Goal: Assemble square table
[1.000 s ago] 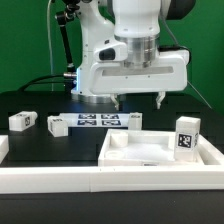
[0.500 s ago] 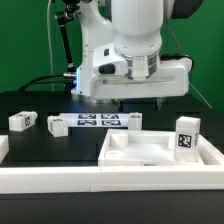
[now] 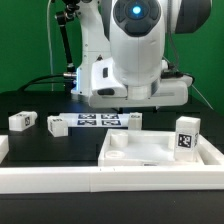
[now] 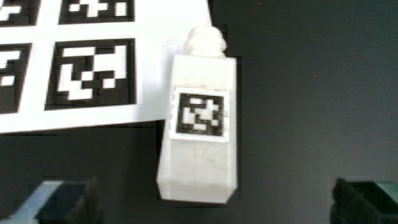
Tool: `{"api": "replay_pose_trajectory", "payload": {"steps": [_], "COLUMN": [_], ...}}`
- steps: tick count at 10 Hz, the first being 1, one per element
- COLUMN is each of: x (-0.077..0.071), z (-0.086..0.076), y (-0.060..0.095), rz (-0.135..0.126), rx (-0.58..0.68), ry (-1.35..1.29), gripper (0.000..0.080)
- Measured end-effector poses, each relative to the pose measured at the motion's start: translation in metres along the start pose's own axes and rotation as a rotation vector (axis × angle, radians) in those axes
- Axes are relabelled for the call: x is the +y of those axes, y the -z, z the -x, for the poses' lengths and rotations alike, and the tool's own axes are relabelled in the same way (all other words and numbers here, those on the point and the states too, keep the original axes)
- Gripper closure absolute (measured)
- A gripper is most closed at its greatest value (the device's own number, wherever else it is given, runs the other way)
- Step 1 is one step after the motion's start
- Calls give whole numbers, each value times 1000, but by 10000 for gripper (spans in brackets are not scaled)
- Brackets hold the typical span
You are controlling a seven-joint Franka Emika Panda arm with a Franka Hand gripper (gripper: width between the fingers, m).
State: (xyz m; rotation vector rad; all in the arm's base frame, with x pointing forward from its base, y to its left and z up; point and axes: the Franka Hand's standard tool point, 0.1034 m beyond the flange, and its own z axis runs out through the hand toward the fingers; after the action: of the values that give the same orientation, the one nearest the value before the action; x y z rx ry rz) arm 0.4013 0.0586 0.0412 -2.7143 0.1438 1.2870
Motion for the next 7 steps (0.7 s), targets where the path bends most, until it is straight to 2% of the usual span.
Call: {"api": "replay_pose_trajectory", "payload": {"steps": [1,2,7], "x": [1,2,8], "z": [1,-6,-17], "y": [-4,-6,-25], "rz": [-2,-2,1], "rx": [-100,-143,-117], "ry": [-4,-6,-18], "gripper": [151,151,151]}}
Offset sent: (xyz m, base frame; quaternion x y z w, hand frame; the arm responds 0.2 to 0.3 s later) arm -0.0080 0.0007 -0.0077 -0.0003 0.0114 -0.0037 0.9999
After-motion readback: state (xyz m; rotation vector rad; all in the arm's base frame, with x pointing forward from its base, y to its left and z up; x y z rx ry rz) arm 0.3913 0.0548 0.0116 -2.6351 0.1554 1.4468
